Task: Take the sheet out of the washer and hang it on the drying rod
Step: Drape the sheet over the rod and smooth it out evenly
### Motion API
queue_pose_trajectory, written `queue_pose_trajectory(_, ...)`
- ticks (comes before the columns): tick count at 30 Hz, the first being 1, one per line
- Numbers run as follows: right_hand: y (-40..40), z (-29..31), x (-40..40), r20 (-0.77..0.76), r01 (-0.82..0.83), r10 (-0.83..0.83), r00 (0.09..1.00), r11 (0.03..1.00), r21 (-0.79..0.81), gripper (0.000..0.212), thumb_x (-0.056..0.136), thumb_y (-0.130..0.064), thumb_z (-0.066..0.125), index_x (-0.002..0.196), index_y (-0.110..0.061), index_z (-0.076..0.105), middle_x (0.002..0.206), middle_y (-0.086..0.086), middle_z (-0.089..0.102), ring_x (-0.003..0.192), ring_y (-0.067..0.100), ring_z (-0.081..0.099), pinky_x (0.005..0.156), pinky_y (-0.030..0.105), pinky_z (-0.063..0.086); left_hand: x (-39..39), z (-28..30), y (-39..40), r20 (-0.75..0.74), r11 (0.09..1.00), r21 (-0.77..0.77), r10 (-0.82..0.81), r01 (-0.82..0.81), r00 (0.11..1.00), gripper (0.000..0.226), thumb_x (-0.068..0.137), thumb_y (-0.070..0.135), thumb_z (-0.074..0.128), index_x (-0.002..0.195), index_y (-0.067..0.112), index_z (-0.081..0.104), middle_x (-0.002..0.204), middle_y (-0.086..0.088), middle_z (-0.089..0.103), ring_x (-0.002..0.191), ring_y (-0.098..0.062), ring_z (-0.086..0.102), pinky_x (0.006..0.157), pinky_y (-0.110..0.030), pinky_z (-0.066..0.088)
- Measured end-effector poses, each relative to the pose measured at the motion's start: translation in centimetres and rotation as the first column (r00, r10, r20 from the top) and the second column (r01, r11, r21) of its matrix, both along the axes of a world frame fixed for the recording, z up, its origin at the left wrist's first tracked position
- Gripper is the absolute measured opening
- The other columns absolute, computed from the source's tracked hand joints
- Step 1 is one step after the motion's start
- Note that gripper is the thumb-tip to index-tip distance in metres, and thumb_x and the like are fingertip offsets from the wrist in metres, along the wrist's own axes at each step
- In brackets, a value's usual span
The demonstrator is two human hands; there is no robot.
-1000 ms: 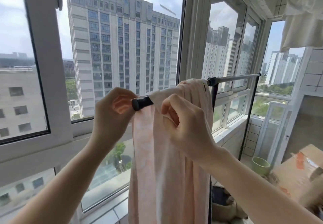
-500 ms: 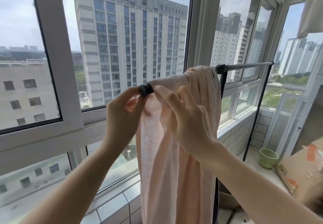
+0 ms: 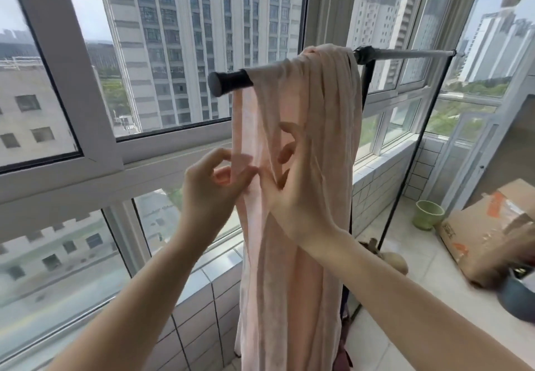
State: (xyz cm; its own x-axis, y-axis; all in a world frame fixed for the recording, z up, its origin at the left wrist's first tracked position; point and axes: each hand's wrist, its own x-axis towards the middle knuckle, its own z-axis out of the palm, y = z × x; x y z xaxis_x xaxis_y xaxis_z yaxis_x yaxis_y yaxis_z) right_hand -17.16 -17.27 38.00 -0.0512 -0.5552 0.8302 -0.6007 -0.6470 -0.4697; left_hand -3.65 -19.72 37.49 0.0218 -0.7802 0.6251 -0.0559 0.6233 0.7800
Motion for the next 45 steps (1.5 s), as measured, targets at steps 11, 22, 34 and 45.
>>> queue_pose_trajectory(11,0.0,-8.5,0.0,0.204,-0.089,0.013,0.979,0.924,0.371,0.022,0.092,-0.011,0.058,0.104,-0.024,0.045,0.094,0.000,0.058,0.081,0.007,0.056,0.066,0.009,0.044,1.3,-9.6,0.1,0.085,0.980,0.191,0.045,-0.061,0.995,0.018,0.096,0.016,0.058,0.083,0.005,0.060,0.074,-0.012,0.064,0.069,-0.028,0.062,0.066,-0.045,0.052)
queue_pose_trajectory(22,0.0,-13.6,-1.8,-0.149,0.144,-0.085,0.985,0.881,0.450,0.009,0.101,-0.013,0.042,0.101,-0.020,0.047,0.081,-0.005,0.052,0.069,0.019,0.055,0.064,0.047,0.051,2.9,-10.9,1.5,0.121,0.967,0.209,0.125,-0.148,0.985,0.036,0.081,0.049,0.071,0.075,0.014,0.062,0.063,0.010,0.064,0.059,-0.001,0.058,0.050,-0.022,0.048)
queue_pose_trajectory(34,-0.4,-16.6,-1.2,-0.258,0.190,-0.056,0.965,0.824,0.534,0.025,0.099,-0.031,0.048,0.117,-0.015,0.055,0.108,-0.001,0.060,0.099,0.019,0.057,0.084,0.037,0.050,2.7,-15.0,0.8,0.137,0.874,0.477,0.033,-0.095,0.990,0.032,0.102,0.027,0.044,0.107,0.002,0.062,0.089,-0.002,0.074,0.085,-0.013,0.069,0.081,-0.039,0.057)
queue_pose_trajectory(45,-2.1,-17.0,-6.9,-0.523,0.518,-0.220,0.824,0.666,0.536,0.016,0.094,0.000,0.041,0.101,-0.002,0.055,0.086,0.009,0.057,0.089,0.028,0.060,0.067,0.033,0.036,8.7,-11.0,-2.8,0.262,0.891,0.219,0.338,-0.397,0.904,0.029,0.083,0.025,0.074,0.087,0.006,0.052,0.077,-0.012,0.056,0.066,-0.015,0.053,0.064,-0.034,0.050)
